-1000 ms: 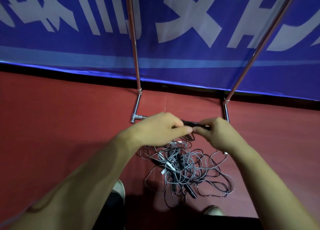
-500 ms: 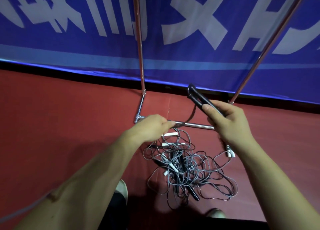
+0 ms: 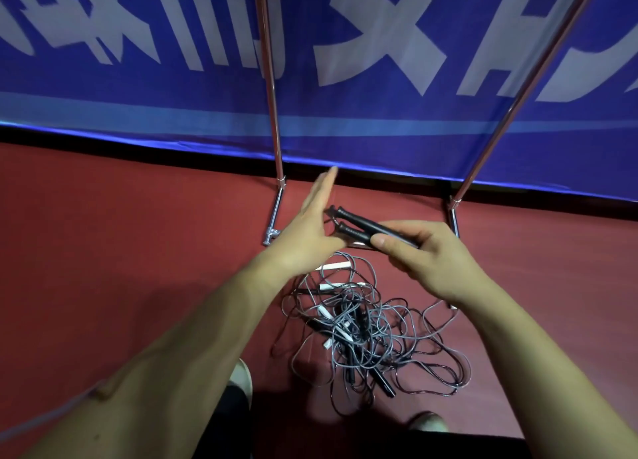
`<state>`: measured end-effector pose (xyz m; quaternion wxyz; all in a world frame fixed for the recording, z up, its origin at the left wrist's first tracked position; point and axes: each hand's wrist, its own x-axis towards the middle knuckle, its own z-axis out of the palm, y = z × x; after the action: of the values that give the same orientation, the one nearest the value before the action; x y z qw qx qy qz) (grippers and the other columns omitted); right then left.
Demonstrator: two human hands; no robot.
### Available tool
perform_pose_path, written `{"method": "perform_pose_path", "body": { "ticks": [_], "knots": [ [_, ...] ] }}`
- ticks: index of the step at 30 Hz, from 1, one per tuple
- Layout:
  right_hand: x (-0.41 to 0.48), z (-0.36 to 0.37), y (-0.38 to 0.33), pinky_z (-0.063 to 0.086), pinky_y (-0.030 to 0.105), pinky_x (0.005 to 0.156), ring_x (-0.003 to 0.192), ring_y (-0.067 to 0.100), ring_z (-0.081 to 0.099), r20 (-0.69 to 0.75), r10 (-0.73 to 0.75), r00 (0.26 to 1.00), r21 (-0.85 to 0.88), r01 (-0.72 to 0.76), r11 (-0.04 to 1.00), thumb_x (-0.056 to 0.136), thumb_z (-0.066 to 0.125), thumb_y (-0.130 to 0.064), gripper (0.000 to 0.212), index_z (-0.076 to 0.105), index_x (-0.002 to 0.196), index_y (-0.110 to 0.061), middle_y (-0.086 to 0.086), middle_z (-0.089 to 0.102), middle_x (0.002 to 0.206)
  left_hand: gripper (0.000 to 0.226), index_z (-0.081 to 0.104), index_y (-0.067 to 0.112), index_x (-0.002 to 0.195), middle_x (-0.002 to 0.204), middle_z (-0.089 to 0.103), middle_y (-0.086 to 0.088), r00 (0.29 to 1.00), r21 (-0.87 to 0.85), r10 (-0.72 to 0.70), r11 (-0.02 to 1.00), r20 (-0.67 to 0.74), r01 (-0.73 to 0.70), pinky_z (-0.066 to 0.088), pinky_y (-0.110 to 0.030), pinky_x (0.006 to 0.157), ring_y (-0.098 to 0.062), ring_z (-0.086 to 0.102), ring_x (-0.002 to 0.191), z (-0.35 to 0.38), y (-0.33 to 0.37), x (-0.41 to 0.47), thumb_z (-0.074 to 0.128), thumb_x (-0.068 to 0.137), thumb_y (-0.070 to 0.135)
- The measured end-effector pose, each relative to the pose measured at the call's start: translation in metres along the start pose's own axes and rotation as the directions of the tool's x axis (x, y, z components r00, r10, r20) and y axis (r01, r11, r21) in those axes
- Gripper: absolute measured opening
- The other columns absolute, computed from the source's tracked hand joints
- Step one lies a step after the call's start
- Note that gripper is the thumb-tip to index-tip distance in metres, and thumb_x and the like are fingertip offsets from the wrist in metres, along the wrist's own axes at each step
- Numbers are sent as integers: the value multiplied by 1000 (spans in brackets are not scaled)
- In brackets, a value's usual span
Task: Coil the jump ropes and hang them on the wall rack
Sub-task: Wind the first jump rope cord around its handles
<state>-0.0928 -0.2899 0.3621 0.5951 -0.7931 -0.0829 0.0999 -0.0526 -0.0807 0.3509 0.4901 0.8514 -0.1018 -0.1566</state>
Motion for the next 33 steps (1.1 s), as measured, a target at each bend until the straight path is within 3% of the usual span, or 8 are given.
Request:
{"method": "perform_pose_path", "body": {
  "ticks": [6,10,14,19,23,27,30,33],
  "knots": [
    [4,0,-2,25,17,39,44,12,30,-125,109,986,257,-74,964,89,67,-29,23,77,110,-23,5,41,56,36,53,23,91,85,65,7,975,74,-119,992,190,106,52,-45,85,-26,62,80,23,14,-8,34,100,52],
    [3,-10,28,53,25,74,89,14,71,-258,-14,966,-542,-133,830,92,69,-38,27,72,119,-33,-9,77,93,35,53,17,103,109,64,-9,972,648,-24,749,235,-138,45,-40,83,-32,59,100,30,28,-19,30,109,42],
    [-4,-8,34,56,40,81,92,18,71,102,121,987,-653,-26,757,92,67,-44,32,66,123,-46,-6,77,100,35,51,22,86,92,68,-6,972,749,203,624,119,-222,34,-37,68,-34,61,89,16,25,-13,36,105,47],
    [-15,-6,1,58,30,73,76,16,71,348,13,937,-101,24,995,93,71,-22,29,73,122,-23,-9,76,88,38,52,24,74,66,50,9,982,116,-4,993,190,-18,40,-37,66,-14,47,63,-3,5,-3,47,104,46],
    [-12,-8,-10,20,18,42,49,12,26,160,-14,987,265,-29,964,91,66,-19,31,72,122,-20,-1,39,56,28,50,18,86,56,29,9,861,-486,-133,778,490,397,13,-22,44,-5,20,46,11,14,-10,32,108,17],
    [-2,-5,5,47,11,64,67,-2,61,-91,-61,994,-216,40,976,95,66,-20,42,61,135,-30,-18,68,86,33,57,13,84,68,58,-1,961,128,-199,976,191,177,31,-27,48,-16,52,56,29,33,-12,33,105,17],
    [-5,5,13,41,16,106,120,-14,53,153,19,988,-472,56,880,102,56,-19,57,37,144,-53,-32,53,135,29,64,6,111,111,67,-13,967,726,-97,680,234,-107,40,-32,71,-30,63,103,35,30,-24,37,104,10],
    [-12,7,11,48,7,66,68,-17,57,399,228,888,-417,-46,908,106,43,-9,54,39,143,-47,-39,63,93,31,67,12,109,108,67,-9,929,776,-62,572,366,-267,50,-40,84,-30,63,102,34,21,-29,37,105,18]
  ]
}}
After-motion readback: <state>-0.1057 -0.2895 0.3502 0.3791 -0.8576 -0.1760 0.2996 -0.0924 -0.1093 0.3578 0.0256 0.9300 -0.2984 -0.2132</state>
